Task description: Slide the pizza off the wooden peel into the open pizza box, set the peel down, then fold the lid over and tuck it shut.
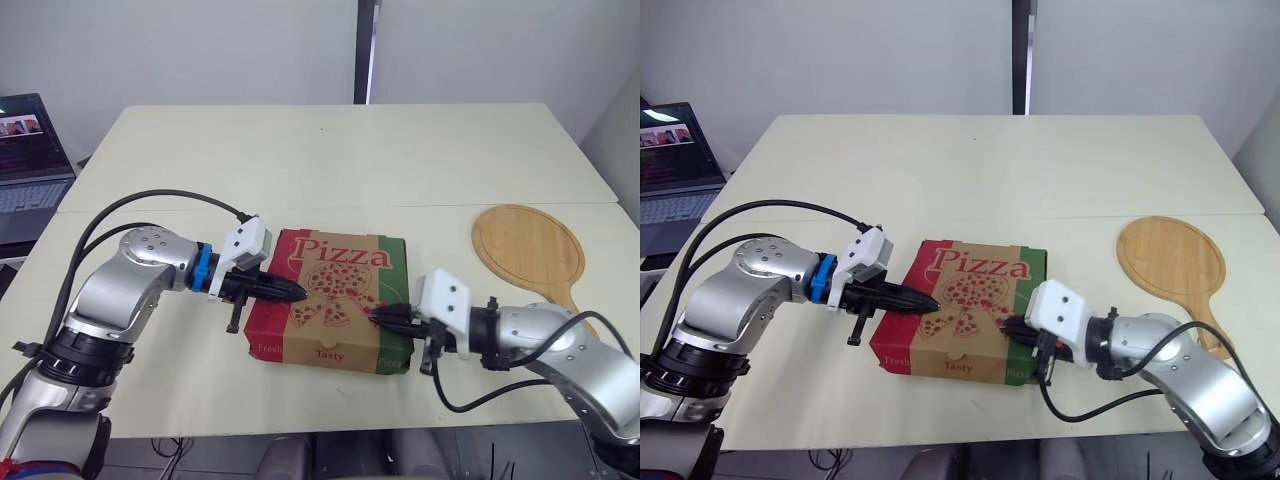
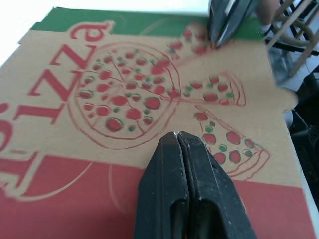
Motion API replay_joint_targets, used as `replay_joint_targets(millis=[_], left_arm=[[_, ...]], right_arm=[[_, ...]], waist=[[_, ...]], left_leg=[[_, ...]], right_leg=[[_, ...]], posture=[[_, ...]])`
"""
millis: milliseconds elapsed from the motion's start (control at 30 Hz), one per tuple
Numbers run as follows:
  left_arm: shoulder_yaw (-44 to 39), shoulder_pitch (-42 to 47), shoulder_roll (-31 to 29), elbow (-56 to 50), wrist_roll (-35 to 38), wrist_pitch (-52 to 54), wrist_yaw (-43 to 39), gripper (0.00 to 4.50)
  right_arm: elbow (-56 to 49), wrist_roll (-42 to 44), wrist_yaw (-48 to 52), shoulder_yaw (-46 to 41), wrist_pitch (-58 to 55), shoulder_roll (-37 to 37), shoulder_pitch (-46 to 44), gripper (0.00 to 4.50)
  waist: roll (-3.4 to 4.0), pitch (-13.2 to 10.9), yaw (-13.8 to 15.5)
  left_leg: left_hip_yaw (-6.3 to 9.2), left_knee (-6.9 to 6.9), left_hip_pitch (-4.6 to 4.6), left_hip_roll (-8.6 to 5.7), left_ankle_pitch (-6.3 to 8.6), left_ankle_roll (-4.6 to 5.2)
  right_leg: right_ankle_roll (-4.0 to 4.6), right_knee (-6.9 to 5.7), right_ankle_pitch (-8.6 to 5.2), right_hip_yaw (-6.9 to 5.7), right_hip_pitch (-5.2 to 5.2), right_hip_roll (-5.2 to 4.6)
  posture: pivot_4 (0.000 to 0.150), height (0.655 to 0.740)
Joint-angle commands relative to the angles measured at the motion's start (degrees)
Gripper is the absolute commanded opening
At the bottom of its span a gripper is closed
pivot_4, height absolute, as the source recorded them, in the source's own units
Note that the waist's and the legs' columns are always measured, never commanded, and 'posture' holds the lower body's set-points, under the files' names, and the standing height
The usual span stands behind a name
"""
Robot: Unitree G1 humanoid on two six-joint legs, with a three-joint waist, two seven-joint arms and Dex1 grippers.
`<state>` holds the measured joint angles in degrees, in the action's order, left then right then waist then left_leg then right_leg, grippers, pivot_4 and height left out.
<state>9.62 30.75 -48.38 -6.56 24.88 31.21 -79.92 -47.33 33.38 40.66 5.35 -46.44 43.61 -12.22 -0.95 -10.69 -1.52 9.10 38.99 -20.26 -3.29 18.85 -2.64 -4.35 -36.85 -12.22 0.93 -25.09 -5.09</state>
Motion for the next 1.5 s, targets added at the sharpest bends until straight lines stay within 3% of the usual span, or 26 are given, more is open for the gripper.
replay_joint_targets(millis=[33,167,500,867,1067,1300,1500], left_arm=[[0.04,1.44,0.45,0.23,-0.44,-1.33,-0.52,0.0],[0.18,2.1,1.05,1.08,-0.83,-1.77,-0.9,0.0],[0.24,2.21,1.16,0.05,-0.57,-1.44,-1.58,0.0],[3.81,0.15,0.84,-5.91,-2.2,-3.15,-2.82,0.0],[5.11,-0.9,1.04,-4.49,-4.57,-5.7,-2.27,0.0],[5.46,-1.18,1.68,-2.97,-5.72,-7.49,-1.78,0.0],[5.4,-1.05,2.23,-2.26,-5.99,-8.17,-1.61,0.0]], right_arm=[[-5.74,8.08,2.65,-4.9,-3.0,3.07,1.34,1.63],[-6.97,1.95,1.65,-0.32,-0.41,6.52,1.54,3.1],[-1.9,-14.37,-0.17,10.58,8.68,5.87,-1.01,3.1],[-1.61,-15.75,0.07,11.09,7.5,3.83,-1.32,3.1],[-4.64,-12.32,-0.26,7.78,5.58,2.75,3.01,3.1],[-7.45,0.44,1.8,-6.16,0.24,3.42,8.21,3.1],[-4.41,2.18,0.27,-8.96,-0.94,4.05,5.9,3.1]], waist=[[0.0,0.0,0.02],[-0.01,0.01,0.0],[-0.01,0.01,-0.03],[-0.01,0.01,-0.03],[-0.01,0.01,-0.01],[-0.02,0.01,0.08],[-0.02,0.01,0.08]], left_leg=[[0.0,0.0,0.0,0.0,0.0,0.0],[-0.02,0.0,0.01,-0.01,0.06,0.11],[-0.04,0.01,0.02,-0.01,-0.01,-0.02],[-0.04,0.01,0.02,-0.01,0.0,-0.01],[-0.05,0.01,0.03,-0.01,0.0,0.0],[-0.03,0.01,0.11,0.0,0.07,0.13],[-0.03,-0.02,0.41,0.01,0.11,0.21]], right_leg=[[0.0,0.0,0.0,0.0,0.0,0.0],[0.0,0.0,0.0,-0.01,0.03,0.0],[-0.01,-0.01,0.0,0.0,0.01,0.0],[0.0,-0.01,0.0,0.02,0.02,-0.01],[0.0,-0.01,0.0,0.03,0.03,-0.01],[0.0,0.0,0.0,0.02,0.11,0.0],[-0.01,0.02,-0.01,0.0,0.44,0.0]], posture=[[0.15,0.735],[0.15,0.735],[0.15,0.735],[0.15,0.735],[0.15,0.735],[0.15,0.735],[0.15,0.735]])
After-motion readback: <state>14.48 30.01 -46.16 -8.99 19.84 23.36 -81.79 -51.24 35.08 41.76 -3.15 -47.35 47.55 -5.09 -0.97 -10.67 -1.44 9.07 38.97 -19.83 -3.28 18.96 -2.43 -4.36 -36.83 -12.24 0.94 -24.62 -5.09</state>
